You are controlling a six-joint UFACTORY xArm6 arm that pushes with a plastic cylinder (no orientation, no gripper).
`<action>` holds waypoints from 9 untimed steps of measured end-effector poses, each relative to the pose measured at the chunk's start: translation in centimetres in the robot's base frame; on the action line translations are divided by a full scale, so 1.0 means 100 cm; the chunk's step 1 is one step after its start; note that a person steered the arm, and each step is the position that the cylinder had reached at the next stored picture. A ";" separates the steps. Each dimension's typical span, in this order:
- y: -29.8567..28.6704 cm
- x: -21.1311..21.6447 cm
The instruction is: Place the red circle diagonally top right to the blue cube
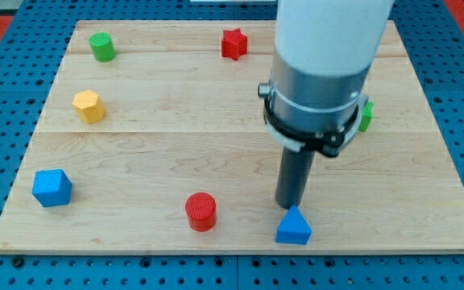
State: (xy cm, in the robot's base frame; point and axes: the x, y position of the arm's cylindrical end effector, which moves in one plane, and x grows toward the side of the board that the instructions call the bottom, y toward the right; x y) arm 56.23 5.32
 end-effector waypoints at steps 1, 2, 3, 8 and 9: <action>-0.038 0.002; -0.038 0.036; -0.065 0.038; -0.045 0.018; -0.108 0.013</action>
State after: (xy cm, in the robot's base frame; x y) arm 57.54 -5.46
